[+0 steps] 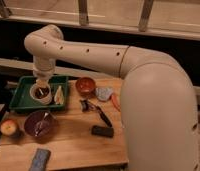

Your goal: Stack cups into tray

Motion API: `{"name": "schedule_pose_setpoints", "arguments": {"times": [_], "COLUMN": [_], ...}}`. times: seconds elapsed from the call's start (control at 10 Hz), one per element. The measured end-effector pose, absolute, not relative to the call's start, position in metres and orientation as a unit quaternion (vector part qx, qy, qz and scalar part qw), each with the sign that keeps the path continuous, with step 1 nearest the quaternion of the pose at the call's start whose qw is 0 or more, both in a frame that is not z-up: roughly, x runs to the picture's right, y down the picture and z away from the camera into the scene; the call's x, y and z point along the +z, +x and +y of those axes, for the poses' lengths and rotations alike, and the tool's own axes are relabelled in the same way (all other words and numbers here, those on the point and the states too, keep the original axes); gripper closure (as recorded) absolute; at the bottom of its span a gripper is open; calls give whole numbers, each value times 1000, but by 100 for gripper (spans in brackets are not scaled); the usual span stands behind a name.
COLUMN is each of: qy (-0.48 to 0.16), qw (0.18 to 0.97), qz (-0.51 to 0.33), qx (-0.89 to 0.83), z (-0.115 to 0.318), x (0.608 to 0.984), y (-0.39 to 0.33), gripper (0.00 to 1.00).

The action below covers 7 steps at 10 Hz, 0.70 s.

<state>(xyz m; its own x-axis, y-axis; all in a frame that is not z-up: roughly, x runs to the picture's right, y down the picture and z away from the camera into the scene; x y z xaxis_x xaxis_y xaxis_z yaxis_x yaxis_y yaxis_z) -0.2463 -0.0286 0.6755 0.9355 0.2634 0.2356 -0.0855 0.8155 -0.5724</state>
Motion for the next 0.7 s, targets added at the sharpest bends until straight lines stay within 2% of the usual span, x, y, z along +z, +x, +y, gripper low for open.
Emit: {"name": "schedule_pose_setpoints", "arguments": {"times": [0.3, 0.7], "qy": [-280, -269], "qw": [942, 940], "qz": [-158, -196], "qx": [97, 75], "z": [-29, -64], "x": [695, 715], "y": [-247, -302], "gripper": [100, 100]}}
